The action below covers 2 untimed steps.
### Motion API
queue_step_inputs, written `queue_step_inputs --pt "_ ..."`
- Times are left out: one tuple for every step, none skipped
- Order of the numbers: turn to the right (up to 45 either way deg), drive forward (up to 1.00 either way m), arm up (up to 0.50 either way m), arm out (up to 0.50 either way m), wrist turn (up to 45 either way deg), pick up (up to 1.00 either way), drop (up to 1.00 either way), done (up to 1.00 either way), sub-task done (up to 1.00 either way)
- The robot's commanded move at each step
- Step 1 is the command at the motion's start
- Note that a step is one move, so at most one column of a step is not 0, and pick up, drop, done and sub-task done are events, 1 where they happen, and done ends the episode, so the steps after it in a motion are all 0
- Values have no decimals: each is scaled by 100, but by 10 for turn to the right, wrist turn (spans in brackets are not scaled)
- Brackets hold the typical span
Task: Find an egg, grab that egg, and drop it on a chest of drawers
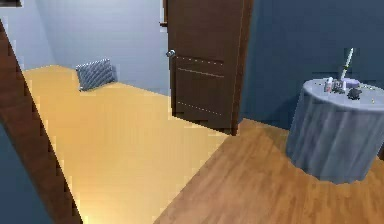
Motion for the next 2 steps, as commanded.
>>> queue_step_inputs --pt "0 50 0 0 0 0 0 0 0" --pt "240 0 0 0 0 0 0 0 0"
